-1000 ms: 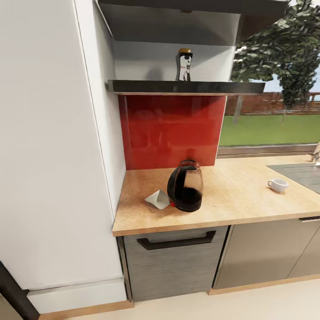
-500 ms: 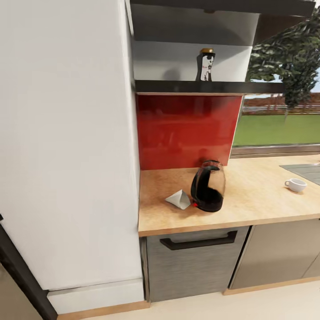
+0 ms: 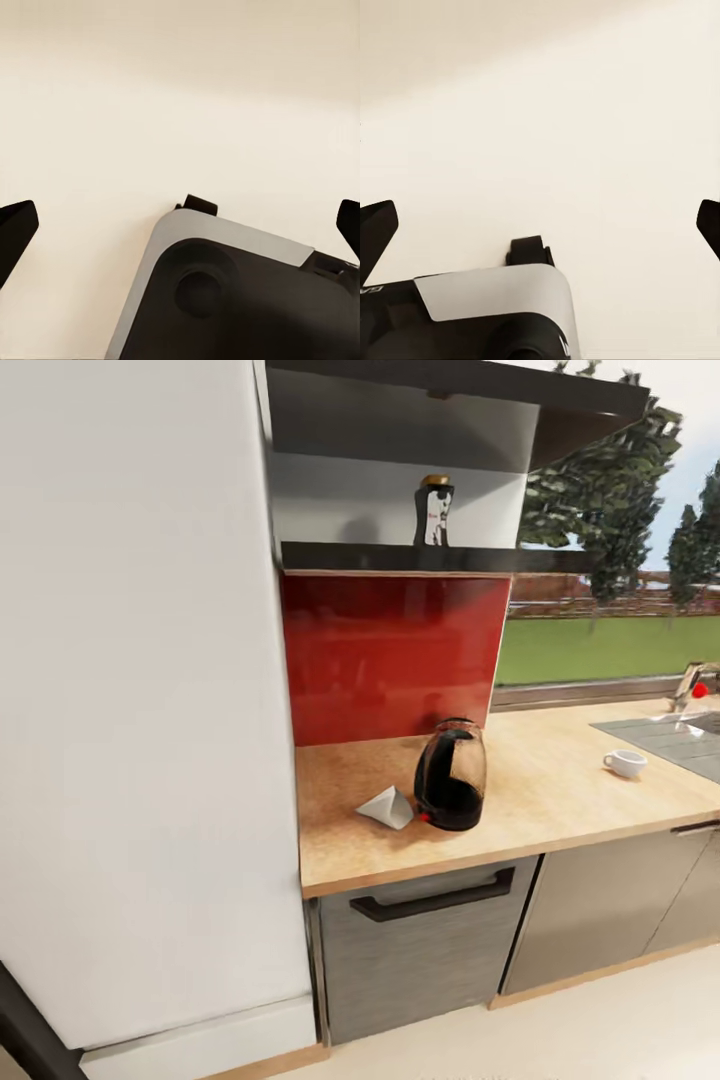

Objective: Set up a coffee station on the kitchen countertop: keep the coffee maker on the countertop, move the bottle of coffee from the kitchen shelf to the counter next to the coffee maker, place a paper coffee filter on top of the coffee maker, put the saucer next to the coffee maker with the coffee cup on the saucer, and place the electric kettle next to the coffee maker.

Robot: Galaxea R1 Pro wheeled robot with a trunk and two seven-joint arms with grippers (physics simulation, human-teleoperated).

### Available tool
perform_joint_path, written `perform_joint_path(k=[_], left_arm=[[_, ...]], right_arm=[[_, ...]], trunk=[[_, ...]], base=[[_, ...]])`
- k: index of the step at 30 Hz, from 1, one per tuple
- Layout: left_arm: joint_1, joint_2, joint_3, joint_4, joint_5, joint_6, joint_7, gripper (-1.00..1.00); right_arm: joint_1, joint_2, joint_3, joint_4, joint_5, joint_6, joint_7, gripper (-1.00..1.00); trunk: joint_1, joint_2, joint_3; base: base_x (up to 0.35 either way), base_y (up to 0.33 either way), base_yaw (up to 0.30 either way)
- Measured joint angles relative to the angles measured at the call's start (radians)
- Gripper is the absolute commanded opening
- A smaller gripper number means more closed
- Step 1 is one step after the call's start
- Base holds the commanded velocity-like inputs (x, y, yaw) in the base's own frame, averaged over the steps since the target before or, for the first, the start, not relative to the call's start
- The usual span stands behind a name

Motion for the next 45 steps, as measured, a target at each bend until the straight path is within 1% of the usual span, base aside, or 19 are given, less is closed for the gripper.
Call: perform_joint_path(k=[5,12,23,25,26,27,31,32,33,35,37,38,39,40,41,42,43,44,45], left_arm=[[0.0,0.0,0.0,0.0,0.0,0.0,0.0,1.0],[0.0,0.0,0.0,0.0,0.0,0.0,0.0,1.0],[0.0,0.0,0.0,0.0,0.0,-0.003,0.0,1.0],[0.0,0.0,0.0,0.0,-0.001,-0.003,0.0,1.0],[0.0,0.0,0.0,0.0,0.0,-0.004,0.0,1.0],[0.0,0.0,0.002,0.0,0.003,-0.003,0.0,1.0],[0.0,0.001,0.006,0.0,0.008,-0.003,0.0,1.0],[0.0,0.002,0.007,0.0,0.009,-0.003,0.0,1.0],[0.0,0.002,0.007,0.0,0.01,-0.003,0.0,1.0],[0.0,0.002,0.008,0.0,0.01,-0.003,0.0,1.0],[0.0,0.002,0.008,0.0,0.011,-0.003,0.0,1.0],[0.0,0.002,0.007,0.0,0.01,-0.004,0.0,1.0],[0.0,0.002,0.007,0.0,0.01,-0.004,0.0,1.0],[0.0,0.002,0.007,0.0,0.01,-0.004,0.0,1.0],[0.0,0.002,0.007,0.0,0.01,-0.004,0.0,1.0],[0.0,0.002,0.008,0.0,0.011,-0.004,0.0,1.0],[0.0,0.003,0.008,0.0,0.011,-0.004,0.0,1.0],[0.0,0.003,0.008,0.0,0.011,-0.004,0.0,1.0],[0.0,0.003,0.008,0.0,0.011,-0.004,0.0,1.0]], right_arm=[[0.0,-0.001,-0.001,0.0,0.0,0.0,0.0,1.0],[0.0,-0.002,-0.001,0.0,0.0,0.0,-0.001,1.0],[0.0,-0.003,-0.001,0.0,-0.004,0.0,-0.002,1.0],[0.0,-0.002,-0.001,0.0,-0.017,-0.001,-0.002,1.0],[0.0,-0.001,-0.001,0.0,-0.031,-0.001,-0.001,1.0],[0.0,0.005,-0.002,0.0,-0.09,0.004,-0.006,1.0],[0.0,0.006,-0.003,-0.001,-0.121,0.008,-0.009,1.0],[0.0,0.007,-0.002,-0.001,-0.137,0.006,-0.015,1.0],[0.0,0.008,-0.002,-0.002,-0.144,0.004,-0.02,1.0],[-0.001,0.009,0.0,-0.013,-0.16,0.001,-0.043,1.0],[-0.001,0.011,0.002,-0.066,-0.166,0.003,-0.088,1.0],[-0.002,0.014,0.005,-0.132,-0.167,0.006,-0.146,1.0],[-0.001,0.017,0.005,-0.176,-0.167,0.01,-0.188,1.0],[-0.002,0.023,0.011,-0.265,-0.165,0.024,-0.28,1.0],[-0.001,0.026,0.013,-0.32,-0.163,0.038,-0.331,1.0],[-0.002,0.032,0.025,-0.415,-0.155,0.079,-0.415,1.0],[-0.001,0.034,0.032,-0.472,-0.152,0.107,-0.447,1.0],[-0.002,0.037,0.05,-0.562,-0.145,0.158,-0.489,1.0],[-0.001,0.038,0.061,-0.613,-0.146,0.185,-0.507,1.0]], trunk=[[0.0,0.0,0.003],[0.0,0.0,0.004],[0.0,0.0,0.004],[0.0,0.0,0.004],[0.0,0.0,0.004],[0.0,0.0,0.004],[0.0,0.0,0.004],[0.0,0.0,0.004],[0.0,0.0,0.004],[0.0,0.0,0.004],[0.0,0.0,0.004],[0.0,0.0,0.004],[0.0,0.0,0.004],[0.0,0.0,0.004],[0.0,0.0,0.004],[0.0,0.0,0.004],[0.0,0.0,0.004],[0.0,0.0,0.004],[0.0,0.0,0.004]], base=[[0.0,0.205,-0.164],[0.0,0.172,-0.033],[-0.025,0.018,-0.002],[-0.019,0.0,0.0],[-0.002,0.0,0.0],[-0.001,0.0,0.0],[0.0,0.0,0.0],[0.0,0.0,0.0],[0.0,0.0,0.0],[0.0,0.0,0.0],[0.0,0.0,0.0],[0.0,0.0,0.0],[0.0,0.0,0.0],[0.0,0.0,0.0],[0.0,0.0,0.0],[0.0,0.0,0.0],[0.0,0.0,0.0],[0.0,0.0,0.0],[0.0,0.0,0.0]])
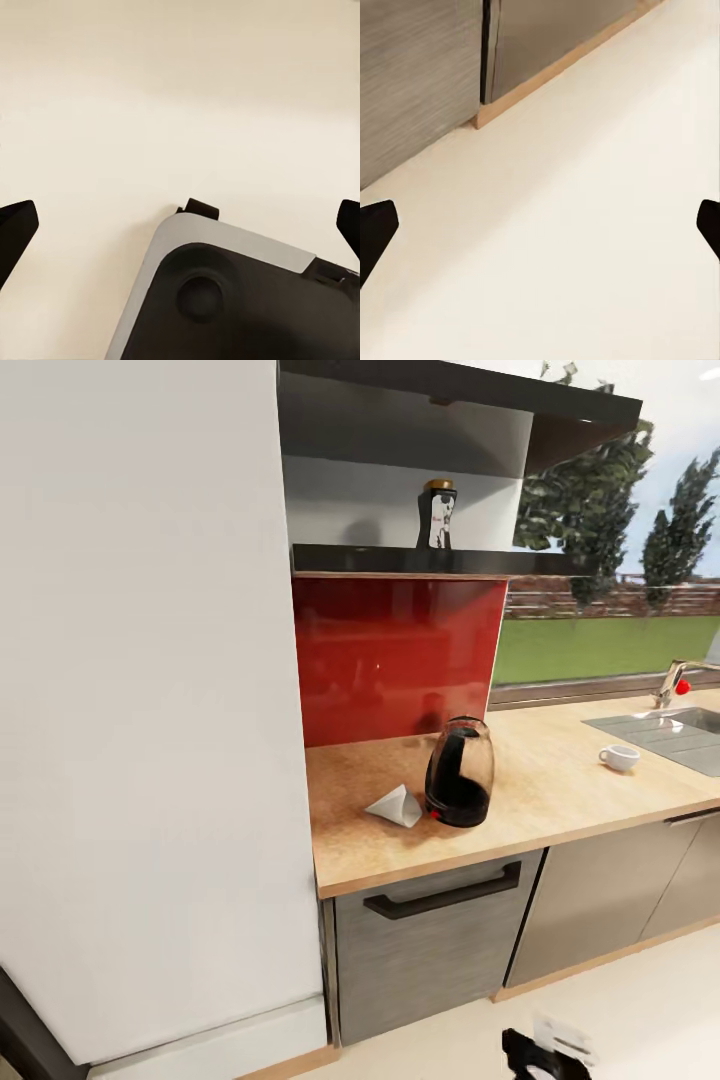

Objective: Set up a coffee station on the kitchen countertop: keep the coffee maker on the countertop, move the bottle of coffee from the kitchen shelf to the counter next to the coffee maker, place a paper coffee filter on top of the coffee maker, put the saucer next to the coffee maker with the coffee cup on the saucer, and place the electric kettle next to the coffee maker.

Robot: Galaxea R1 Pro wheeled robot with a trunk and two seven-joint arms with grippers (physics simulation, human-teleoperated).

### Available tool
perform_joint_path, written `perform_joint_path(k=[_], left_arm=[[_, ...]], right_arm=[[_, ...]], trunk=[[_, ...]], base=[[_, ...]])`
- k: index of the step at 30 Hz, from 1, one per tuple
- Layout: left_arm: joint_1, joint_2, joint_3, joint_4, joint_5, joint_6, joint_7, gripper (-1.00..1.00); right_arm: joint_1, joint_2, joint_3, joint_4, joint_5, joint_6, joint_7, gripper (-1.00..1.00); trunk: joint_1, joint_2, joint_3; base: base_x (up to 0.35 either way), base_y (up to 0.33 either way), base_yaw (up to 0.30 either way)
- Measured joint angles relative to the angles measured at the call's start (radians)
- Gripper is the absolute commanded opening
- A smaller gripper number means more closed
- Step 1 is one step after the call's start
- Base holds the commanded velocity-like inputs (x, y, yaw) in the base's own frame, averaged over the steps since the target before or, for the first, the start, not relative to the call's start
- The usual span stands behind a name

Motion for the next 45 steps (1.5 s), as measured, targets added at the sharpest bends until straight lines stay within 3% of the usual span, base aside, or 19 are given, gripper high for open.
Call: perform_joint_path(k=[2,6,9,12,14,15,16,22,23,26,27,28,31,35,39,45], left_arm=[[0.0,-0.001,-0.001,0.001,-0.001,0.0,0.0,1.0],[0.0,0.0,-0.001,0.002,-0.002,0.0,0.0,1.0],[0.0,0.0,0.0,0.003,-0.001,0.0,0.0,1.0],[0.0,0.0,0.0,0.003,-0.001,0.0,0.0,1.0],[0.0,0.008,0.002,0.003,0.001,0.0,0.0,1.0],[0.0,0.013,0.003,0.003,0.002,0.001,0.0,1.0],[0.0,0.016,0.004,0.003,0.003,0.001,0.0,1.0],[0.0,0.018,0.006,0.003,0.003,0.003,0.0,1.0],[0.0,0.018,0.006,0.003,0.003,0.003,0.0,1.0],[0.0,0.017,0.006,0.003,0.002,0.003,0.0,1.0],[0.0,0.017,0.006,0.003,0.002,0.003,0.0,1.0],[0.0,0.018,0.006,0.003,0.002,0.003,0.0,1.0],[0.0,0.017,0.006,0.003,0.002,0.003,0.0,1.0],[0.0,0.017,0.006,0.003,0.002,0.002,0.0,1.0],[0.0,0.017,0.007,0.003,0.002,0.001,0.0,1.0],[0.0,0.016,0.007,0.003,0.002,0.002,0.0,1.0]], right_arm=[[0.0,0.005,0.042,-0.172,0.007,0.088,-0.051,1.0],[0.0,0.024,0.074,-0.378,0.048,0.186,-0.099,1.0],[-0.006,0.07,0.085,-0.549,0.135,0.317,-0.138,1.0],[-0.022,0.119,0.089,-0.653,0.193,0.413,-0.147,1.0],[-0.084,0.171,0.091,-0.738,0.224,0.511,-0.152,1.0],[-0.135,0.178,0.091,-0.777,0.231,0.584,-0.153,1.0],[-0.202,0.178,0.092,-0.806,0.234,0.672,-0.154,1.0],[-0.315,0.178,0.106,-0.87,0.235,0.816,-0.179,1.0],[-0.362,0.178,0.121,-0.886,0.235,0.876,-0.205,1.0],[-0.412,0.178,0.142,-0.889,0.219,0.92,-0.237,1.0],[-0.435,0.178,0.149,-0.89,0.193,0.948,-0.251,1.0],[-0.488,0.178,0.156,-0.886,0.078,0.99,-0.273,1.0],[-0.551,0.178,0.163,-0.88,-0.012,1.017,-0.335,1.0],[-0.572,0.178,0.202,-0.877,-0.055,1.021,-0.36,1.0],[-0.582,0.178,0.215,-0.874,-0.101,1.023,-0.367,1.0],[-0.587,0.178,0.219,-0.855,-0.114,1.02,-0.369,1.0]], trunk=[[0.0,0.0,0.0],[0.0,0.0,0.0],[0.0,0.0,0.0],[0.0,0.0,0.0],[0.0,0.0,0.0],[0.0,0.0,0.0],[0.0,0.0,0.0],[0.0,0.0,0.0],[0.0,0.0,0.0],[0.0,0.0,0.0],[0.0,0.0,0.0],[0.0,0.0,0.0],[0.0,0.0,0.0],[0.0,0.0,0.0],[0.0,0.0,0.0],[0.0,0.0,0.0]], base=[[0.0,0.0,0.0],[0.0,0.0,0.0],[0.0,0.0,0.0],[0.0,0.0,0.0],[0.0,0.0,0.0],[0.0,0.0,0.0],[0.0,0.0,0.0],[0.0,0.0,0.0],[0.0,0.0,0.0],[0.0,0.0,0.0],[0.0,0.0,0.0],[0.0,0.0,0.0],[0.0,0.0,0.0],[0.0,0.0,0.0],[0.0,0.0,0.0],[0.0,0.0,0.0]])
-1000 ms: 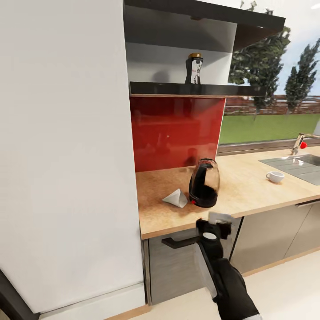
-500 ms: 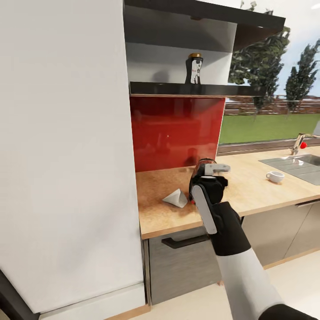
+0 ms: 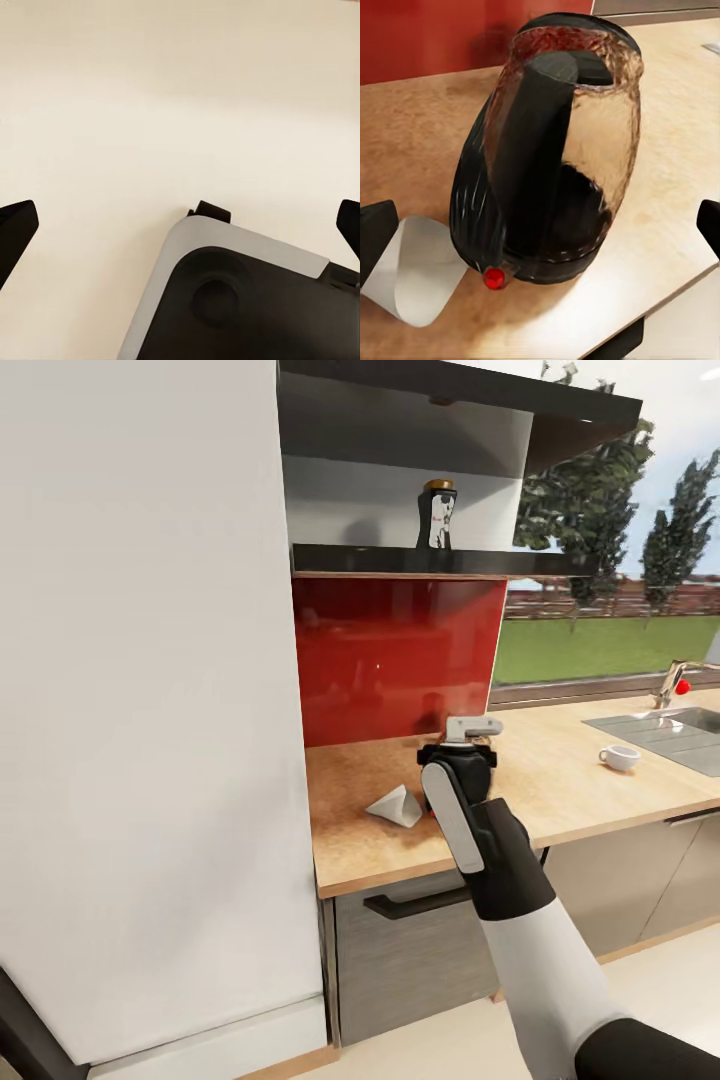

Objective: Set up a coffee station on the kitchen countertop: keep the coffee maker on the countertop, move the bottle of coffee from the kitchen shelf to the counter next to the coffee maker, place a paper coffee filter on top of the coffee maker, put the saucer next to the coffee maker with the coffee cup on the saucer, and place the electric kettle next to the coffee maker.

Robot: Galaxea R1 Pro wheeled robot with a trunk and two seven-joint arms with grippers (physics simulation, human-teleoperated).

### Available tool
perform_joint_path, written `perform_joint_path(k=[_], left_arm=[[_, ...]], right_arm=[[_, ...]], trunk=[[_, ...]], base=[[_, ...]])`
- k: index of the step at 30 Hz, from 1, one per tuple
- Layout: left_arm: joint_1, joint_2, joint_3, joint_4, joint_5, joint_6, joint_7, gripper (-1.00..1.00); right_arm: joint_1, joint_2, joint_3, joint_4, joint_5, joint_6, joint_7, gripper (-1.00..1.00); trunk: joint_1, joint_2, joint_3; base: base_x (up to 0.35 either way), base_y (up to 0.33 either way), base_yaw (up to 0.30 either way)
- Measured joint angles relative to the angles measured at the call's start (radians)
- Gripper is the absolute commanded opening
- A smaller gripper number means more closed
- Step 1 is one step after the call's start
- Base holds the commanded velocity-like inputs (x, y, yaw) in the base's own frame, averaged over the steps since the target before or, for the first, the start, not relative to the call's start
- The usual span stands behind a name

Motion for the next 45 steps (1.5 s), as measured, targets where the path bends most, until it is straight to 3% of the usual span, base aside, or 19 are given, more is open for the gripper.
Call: perform_joint_path(k=[4,9,10,13,31,34,45], left_arm=[[0.0,0.0,0.0,0.0,0.0,0.0,0.0,1.0],[0.0,0.001,0.0,0.0,0.0,0.0,0.0,1.0],[0.0,0.001,0.0,0.0,0.0,0.0,0.0,1.0],[0.0,0.001,-0.001,0.0,0.0,0.0,0.0,1.0],[0.0,0.001,0.0,0.0,0.0,0.001,0.0,1.0],[0.0,0.002,-0.001,0.0,0.0,0.001,0.0,1.0],[0.0,0.003,-0.001,0.0,0.0,0.001,0.0,1.0]], right_arm=[[-0.001,0.0,0.0,0.056,-0.004,-0.017,0.0,1.0],[-0.009,0.0,0.001,0.166,-0.005,-0.084,0.004,1.0],[-0.03,0.0,0.0,0.251,-0.005,-0.135,0.009,1.0],[-0.04,0.0,0.0,0.288,-0.002,-0.153,0.01,1.0],[-0.059,0.0,-0.006,0.304,0.0,-0.227,0.01,1.0],[-0.06,0.0,-0.009,0.306,0.002,-0.271,0.007,1.0],[-0.06,0.0,-0.014,0.308,0.007,-0.286,-0.005,1.0]], trunk=[[0.0,0.0,0.0],[0.0,0.0,0.0],[0.0,0.0,0.0],[0.0,0.0,0.0],[0.0,0.0,0.0],[0.0,0.0,0.0],[0.0,0.0,0.0]], base=[[0.0,0.0,0.0],[0.0,0.0,0.0],[0.0,0.0,0.0],[0.0,0.0,0.0],[0.002,0.001,0.0],[0.102,0.09,0.0],[0.018,0.016,0.0]])
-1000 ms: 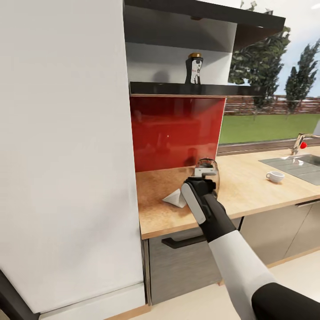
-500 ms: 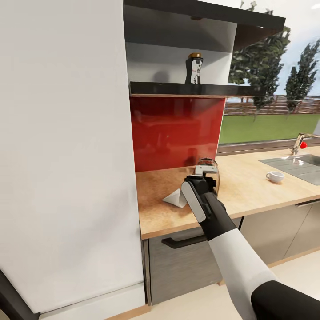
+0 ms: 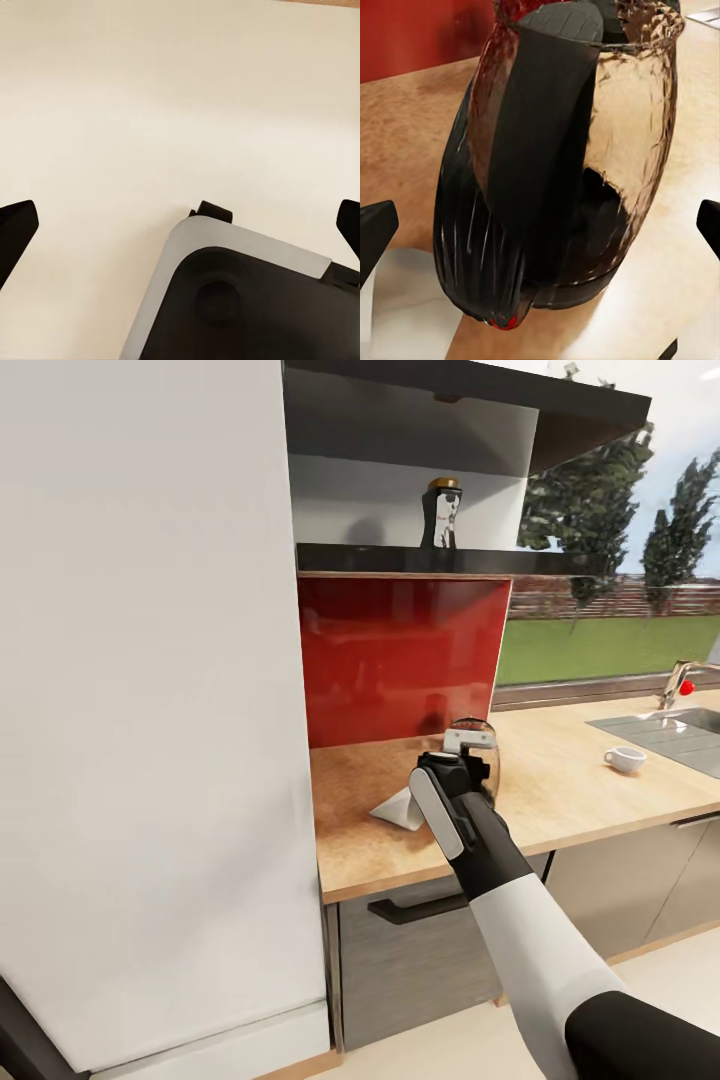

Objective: Set up a coffee station on the kitchen countertop: keep the coffee maker on the countertop, move the bottle of coffee from the kitchen shelf to the counter next to the coffee maker, place a paper coffee filter on top of the coffee maker, put the saucer next to the coffee maker with the coffee cup on the saucer, and place the electric kettle next to the coffee maker.

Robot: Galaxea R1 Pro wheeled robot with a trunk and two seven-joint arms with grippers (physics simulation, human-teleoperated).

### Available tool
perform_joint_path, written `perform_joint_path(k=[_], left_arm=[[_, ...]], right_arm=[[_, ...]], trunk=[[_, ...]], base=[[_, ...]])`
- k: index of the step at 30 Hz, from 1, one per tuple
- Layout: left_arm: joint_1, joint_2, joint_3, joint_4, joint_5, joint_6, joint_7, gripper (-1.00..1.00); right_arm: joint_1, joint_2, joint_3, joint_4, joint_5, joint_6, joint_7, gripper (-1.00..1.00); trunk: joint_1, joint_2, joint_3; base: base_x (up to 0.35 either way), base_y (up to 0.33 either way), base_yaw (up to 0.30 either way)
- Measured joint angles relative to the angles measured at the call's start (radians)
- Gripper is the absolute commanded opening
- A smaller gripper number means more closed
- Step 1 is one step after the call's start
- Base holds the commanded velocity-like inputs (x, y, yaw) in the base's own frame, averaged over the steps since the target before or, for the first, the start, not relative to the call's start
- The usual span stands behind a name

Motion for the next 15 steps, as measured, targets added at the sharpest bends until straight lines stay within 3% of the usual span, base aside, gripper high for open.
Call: perform_joint_path(k=[8,15], left_arm=[[0.0,0.0,-0.001,0.0,-0.002,0.002,0.0,1.0],[0.0,0.0,-0.001,0.0,-0.003,0.004,0.0,1.0]], right_arm=[[0.0,0.0,-0.003,0.0,0.002,0.0,-0.002,1.0],[0.0,0.0,-0.026,0.0,0.003,0.0,-0.002,1.0]], trunk=[[0.0,0.0,0.0],[0.0,0.0,0.0]], base=[[0.003,0.001,0.0],[0.162,0.04,0.0]])
